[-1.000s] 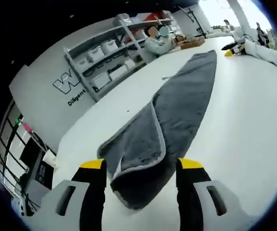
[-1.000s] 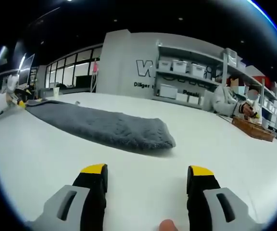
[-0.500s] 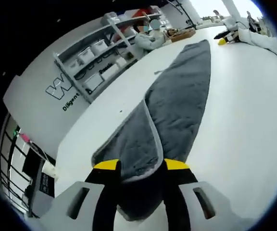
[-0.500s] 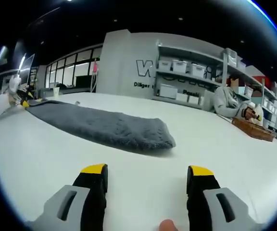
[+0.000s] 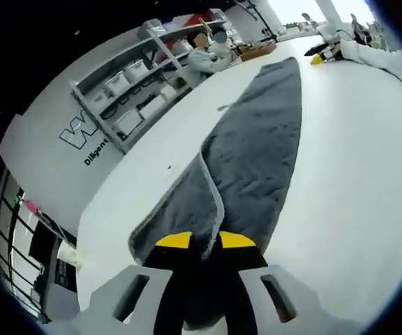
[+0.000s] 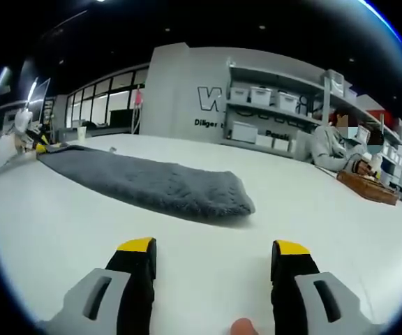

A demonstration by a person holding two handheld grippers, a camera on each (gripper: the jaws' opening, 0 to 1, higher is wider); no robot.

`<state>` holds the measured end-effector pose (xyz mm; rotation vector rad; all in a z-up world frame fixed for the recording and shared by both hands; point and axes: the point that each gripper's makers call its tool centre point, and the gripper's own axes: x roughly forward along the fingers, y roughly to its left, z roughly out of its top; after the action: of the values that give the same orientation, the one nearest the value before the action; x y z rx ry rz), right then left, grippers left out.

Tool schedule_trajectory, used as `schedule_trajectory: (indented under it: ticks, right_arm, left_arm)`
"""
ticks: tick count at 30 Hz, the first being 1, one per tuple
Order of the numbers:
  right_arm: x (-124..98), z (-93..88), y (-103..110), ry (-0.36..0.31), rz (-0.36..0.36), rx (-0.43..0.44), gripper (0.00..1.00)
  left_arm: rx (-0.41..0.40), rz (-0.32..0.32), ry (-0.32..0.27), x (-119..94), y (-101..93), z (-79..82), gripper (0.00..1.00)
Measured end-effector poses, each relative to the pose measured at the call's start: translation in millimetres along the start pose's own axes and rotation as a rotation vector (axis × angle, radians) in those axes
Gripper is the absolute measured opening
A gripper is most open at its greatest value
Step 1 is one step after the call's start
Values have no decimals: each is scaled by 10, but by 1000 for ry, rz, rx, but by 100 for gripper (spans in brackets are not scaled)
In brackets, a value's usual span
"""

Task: Open the folded towel by lifting each exposed corner and separating the folded layers until the towel lies flat within the target outline without major curled edges

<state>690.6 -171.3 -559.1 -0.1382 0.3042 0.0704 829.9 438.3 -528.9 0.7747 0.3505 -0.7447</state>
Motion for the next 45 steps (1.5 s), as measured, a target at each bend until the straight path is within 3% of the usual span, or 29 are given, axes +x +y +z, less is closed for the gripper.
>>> schedule_trajectory:
  ticks: [8, 19, 31, 45]
  right_arm:
    - [-3, 0, 1, 0, 0, 0, 65]
    - [-13, 1, 12, -1, 0, 0, 65]
    - [-5, 4, 0, -1, -1, 0, 65]
    - [4, 4, -10, -1, -1, 0, 65]
  left_arm:
    - [-25, -52, -44, -89, -143, 87, 2]
    - [-70, -100, -165, -493, -303, 307, 2]
    - [-157, -180, -251, -807, -561, 280, 2]
    - [-132, -227, -243, -1058, -864, 170, 2]
